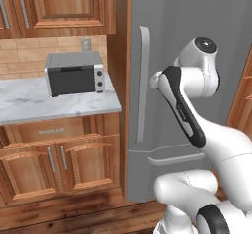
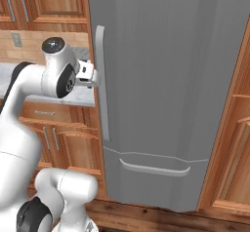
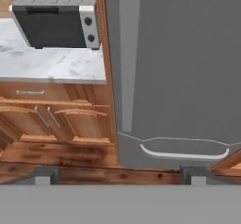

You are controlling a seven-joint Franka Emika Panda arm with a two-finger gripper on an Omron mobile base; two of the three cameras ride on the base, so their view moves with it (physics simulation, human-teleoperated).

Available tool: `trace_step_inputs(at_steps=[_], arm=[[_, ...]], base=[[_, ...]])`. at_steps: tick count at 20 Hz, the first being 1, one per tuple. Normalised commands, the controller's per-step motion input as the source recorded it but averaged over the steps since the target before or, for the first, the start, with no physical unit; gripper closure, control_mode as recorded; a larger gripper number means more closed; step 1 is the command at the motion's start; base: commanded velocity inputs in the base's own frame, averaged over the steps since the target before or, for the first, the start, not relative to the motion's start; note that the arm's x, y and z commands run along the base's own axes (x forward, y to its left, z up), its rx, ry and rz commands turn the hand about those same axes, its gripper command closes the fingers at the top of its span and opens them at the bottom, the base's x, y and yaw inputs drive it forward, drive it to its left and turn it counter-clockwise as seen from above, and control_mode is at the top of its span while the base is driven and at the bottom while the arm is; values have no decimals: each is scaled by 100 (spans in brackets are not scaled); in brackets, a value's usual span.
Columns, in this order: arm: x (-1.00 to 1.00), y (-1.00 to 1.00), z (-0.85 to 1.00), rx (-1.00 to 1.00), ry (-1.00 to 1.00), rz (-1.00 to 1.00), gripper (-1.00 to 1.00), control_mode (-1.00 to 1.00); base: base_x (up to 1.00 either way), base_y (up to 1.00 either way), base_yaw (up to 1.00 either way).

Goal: Open the fridge, remove the pear, broccoli, and shrimp, and place them on any counter.

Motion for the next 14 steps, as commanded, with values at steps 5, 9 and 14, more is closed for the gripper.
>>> trace_step_inputs(at_steps=[5,9,14], arm=[[46,0,46,0,3,0,-100,-100],[46,0,12,0,1,0,-100,-100],[42,0,0,0,-23,0,-100,-100]], base=[[0,0,0],[0,0,0],[0,0,0]])
